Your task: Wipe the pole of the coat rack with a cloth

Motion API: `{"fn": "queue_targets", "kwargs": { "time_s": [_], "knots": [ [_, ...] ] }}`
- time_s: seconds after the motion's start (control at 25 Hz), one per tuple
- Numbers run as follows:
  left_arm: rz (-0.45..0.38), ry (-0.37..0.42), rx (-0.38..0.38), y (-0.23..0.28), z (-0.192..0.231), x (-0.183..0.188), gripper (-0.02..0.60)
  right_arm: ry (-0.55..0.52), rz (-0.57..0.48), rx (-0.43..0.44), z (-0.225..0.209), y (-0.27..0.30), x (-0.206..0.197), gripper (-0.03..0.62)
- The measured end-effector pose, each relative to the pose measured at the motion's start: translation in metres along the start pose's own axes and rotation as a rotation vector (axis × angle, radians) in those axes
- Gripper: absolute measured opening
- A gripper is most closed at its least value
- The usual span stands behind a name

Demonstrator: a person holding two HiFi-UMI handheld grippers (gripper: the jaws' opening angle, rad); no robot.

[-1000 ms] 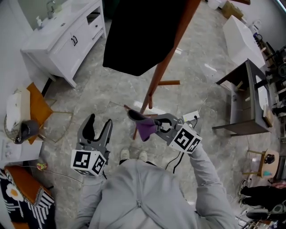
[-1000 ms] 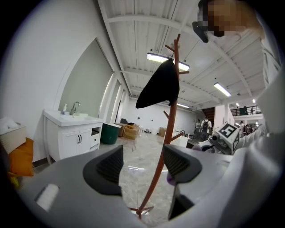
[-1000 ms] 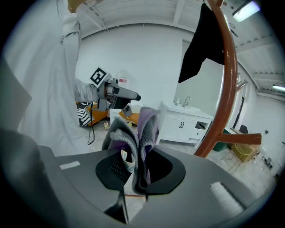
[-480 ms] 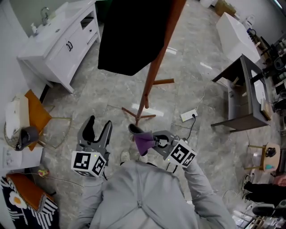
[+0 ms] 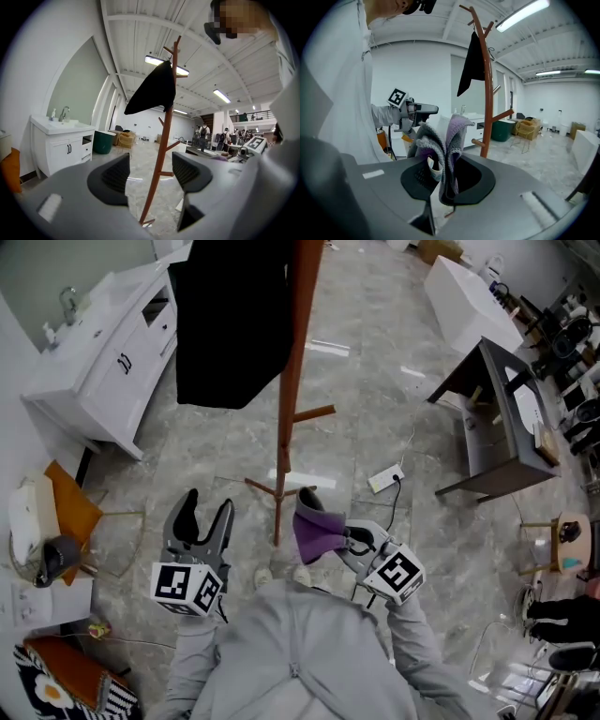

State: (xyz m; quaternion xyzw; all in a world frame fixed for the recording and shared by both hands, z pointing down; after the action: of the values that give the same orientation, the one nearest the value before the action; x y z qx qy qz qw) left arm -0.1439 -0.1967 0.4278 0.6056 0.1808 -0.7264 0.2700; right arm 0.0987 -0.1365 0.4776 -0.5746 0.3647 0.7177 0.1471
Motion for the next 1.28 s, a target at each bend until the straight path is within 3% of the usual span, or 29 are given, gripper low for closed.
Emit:
{"fn": "queue_targets", "kwargs": {
  "time_s": [0.6, 1.04, 1.28],
  "knots": [
    [0.002, 0.039, -0.049, 0.015, -0.014, 0.011, 0.308, 0.089, -0.191, -0.247, -0.054, -0.061, 0.04, 0.055],
    [-0.002, 0.053, -0.007, 0.002, 0.003, 0.017, 0.308, 0.334, -0.374, -0.452, -0.099, -0.08, 0.053, 0.057],
    [-0.003, 0.053, 0.002, 0.001, 0.008, 0.017, 0.308, 0.364, -0.389, -0.515, -0.105, -0.077, 0.05, 0.057]
  ]
}}
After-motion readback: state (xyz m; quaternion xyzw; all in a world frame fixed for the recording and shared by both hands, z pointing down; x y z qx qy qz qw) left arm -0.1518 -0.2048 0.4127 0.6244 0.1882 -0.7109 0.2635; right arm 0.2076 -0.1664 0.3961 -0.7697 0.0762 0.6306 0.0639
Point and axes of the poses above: the fingertips, and each gripper's own axes: y forward along the fingers, z to its left, x out of its top, the point moved 3 cm from there along -y, backward along the fingers, and after that the axes turned 12 degrees about -x, right-handed, at the moved point
